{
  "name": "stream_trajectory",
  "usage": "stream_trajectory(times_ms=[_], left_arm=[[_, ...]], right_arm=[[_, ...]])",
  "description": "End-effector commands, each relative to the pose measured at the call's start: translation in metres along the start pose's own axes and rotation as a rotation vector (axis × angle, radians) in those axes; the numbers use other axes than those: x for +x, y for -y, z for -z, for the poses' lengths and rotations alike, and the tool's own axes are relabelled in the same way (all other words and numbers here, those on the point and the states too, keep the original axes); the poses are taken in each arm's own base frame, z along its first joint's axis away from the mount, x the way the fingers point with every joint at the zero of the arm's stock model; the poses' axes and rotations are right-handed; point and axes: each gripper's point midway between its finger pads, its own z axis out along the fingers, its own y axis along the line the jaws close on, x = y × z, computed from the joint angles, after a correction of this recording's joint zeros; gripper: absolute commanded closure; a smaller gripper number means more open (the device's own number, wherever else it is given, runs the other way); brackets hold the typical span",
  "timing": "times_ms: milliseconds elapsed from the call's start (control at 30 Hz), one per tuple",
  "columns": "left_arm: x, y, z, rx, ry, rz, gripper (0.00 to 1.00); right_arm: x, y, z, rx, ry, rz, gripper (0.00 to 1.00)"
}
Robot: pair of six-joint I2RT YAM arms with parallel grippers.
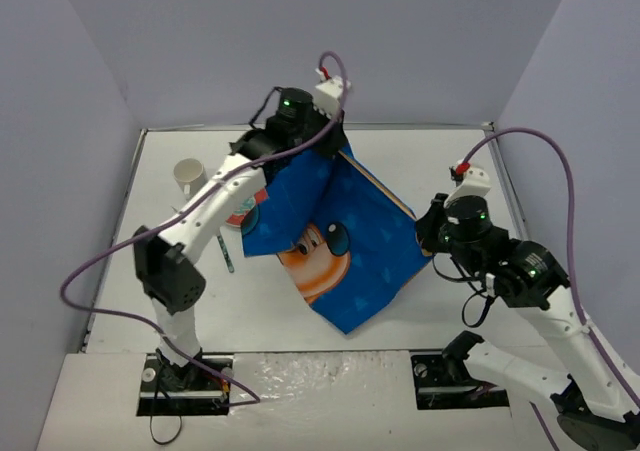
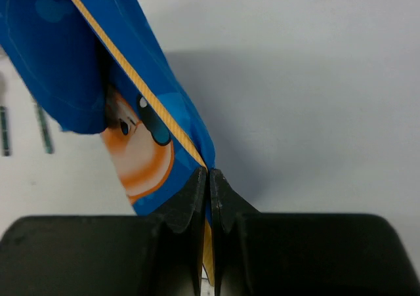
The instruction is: Set the dinner table for one person
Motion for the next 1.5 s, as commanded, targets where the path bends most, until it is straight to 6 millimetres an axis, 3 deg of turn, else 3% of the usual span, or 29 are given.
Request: stream_trajectory(times_ms=[0,167,267,400,567,700,767,867,967,1100,1167,1233,1333,1467], left_arm=[[0.019,0.007,-0.053,0.029,-0.032,-0.047,1.0],[0.046,0.013,-0.111,0.026,-0.06,-0.02,1.0],[0.043,0.013,-0.129,0.011,-0.026,0.002,0.96],[0.017,0.015,-0.135,-0.004,0.061,0.022,0.63],[-0.019,0.006,-0.11,-0.073,0.149,0.031,0.35],[-0.031,-0.017,-0.069,-0.181,0.154,0.038,0.19],[-0.027,-0.03,-0.047,-0.234,0.127,0.036,0.15],[-0.009,-0.038,-0.024,-0.279,0.05,0.051,0.11],[0.029,-0.036,-0.016,-0.297,-0.05,0.149,0.1],[0.089,-0.02,-0.022,-0.241,-0.158,0.304,0.09],[0.117,-0.011,-0.031,-0.191,-0.199,0.348,0.09],[0.129,-0.001,-0.036,-0.137,-0.221,0.364,0.08],[0.128,0.019,-0.042,-0.032,-0.215,0.339,0.05],[0.13,0.04,-0.048,0.07,-0.222,0.31,0.03]], right_arm=[[0.02,0.047,-0.019,0.271,0.006,-0.073,1.0],[0.017,0.069,-0.032,0.42,0.022,-0.015,1.0],[0.013,0.086,-0.042,0.521,0.012,0.032,1.0],[0.004,0.122,-0.054,0.669,-0.022,0.048,1.0],[-0.015,0.156,-0.076,0.711,-0.062,0.006,0.95],[-0.019,0.195,-0.097,0.744,-0.125,-0.048,0.91],[-0.013,0.215,-0.11,0.76,-0.164,-0.087,0.75],[-0.004,0.227,-0.128,0.744,-0.218,-0.138,0.55],[-0.023,0.212,-0.137,0.653,-0.166,-0.159,0.48],[-0.044,0.161,-0.135,0.397,-0.068,-0.185,0.34],[-0.033,0.145,-0.127,0.335,-0.057,-0.2,0.24],[-0.019,0.131,-0.122,0.28,-0.061,-0.211,0.2],[0.006,0.125,-0.116,0.259,-0.082,-0.236,0.19],[0.054,0.128,-0.109,0.26,-0.144,-0.28,0.19]])
